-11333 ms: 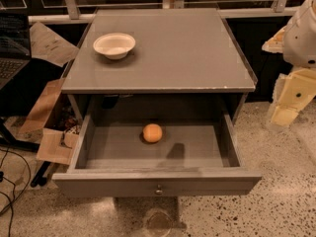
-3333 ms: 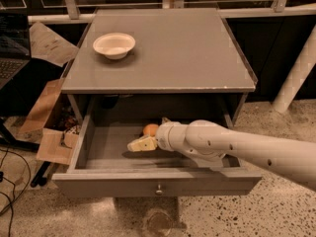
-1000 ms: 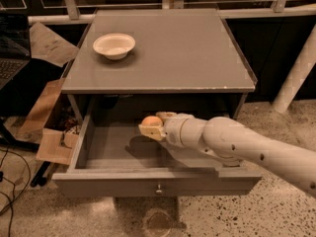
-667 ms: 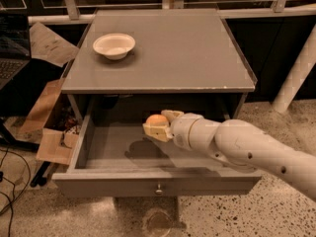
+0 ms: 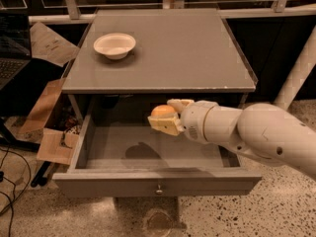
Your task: Pick orange from top drawer and place on counter
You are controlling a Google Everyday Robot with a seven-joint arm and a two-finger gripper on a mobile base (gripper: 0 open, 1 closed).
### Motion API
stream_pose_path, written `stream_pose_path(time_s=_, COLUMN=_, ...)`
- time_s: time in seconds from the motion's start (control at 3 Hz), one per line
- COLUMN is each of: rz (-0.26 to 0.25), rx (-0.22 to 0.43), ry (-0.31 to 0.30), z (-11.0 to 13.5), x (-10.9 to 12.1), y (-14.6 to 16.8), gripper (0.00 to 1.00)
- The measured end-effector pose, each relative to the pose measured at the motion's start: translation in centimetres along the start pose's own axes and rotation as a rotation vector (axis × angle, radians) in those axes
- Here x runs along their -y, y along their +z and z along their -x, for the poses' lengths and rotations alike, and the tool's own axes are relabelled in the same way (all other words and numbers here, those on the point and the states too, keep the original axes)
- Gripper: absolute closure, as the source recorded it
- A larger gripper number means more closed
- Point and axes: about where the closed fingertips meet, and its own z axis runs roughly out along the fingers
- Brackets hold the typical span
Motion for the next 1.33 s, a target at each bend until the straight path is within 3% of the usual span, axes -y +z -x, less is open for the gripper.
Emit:
stream_pose_path(time_s=0.33, rz=0.046, rx=0.005, ry=-0.067, z=2.5, x=0.8, y=0.1, gripper=1.0)
stream_pose_path(time_s=1.0, rz=0.28, rx=0.049, ry=-0.187, z=7.2, x=1.8, y=6.6, gripper=1.0)
stream_pose_path(time_s=1.33, rz=0.341, rx=0.064, ry=-0.213, z=9.3, x=2.6, y=8.8, gripper=1.0)
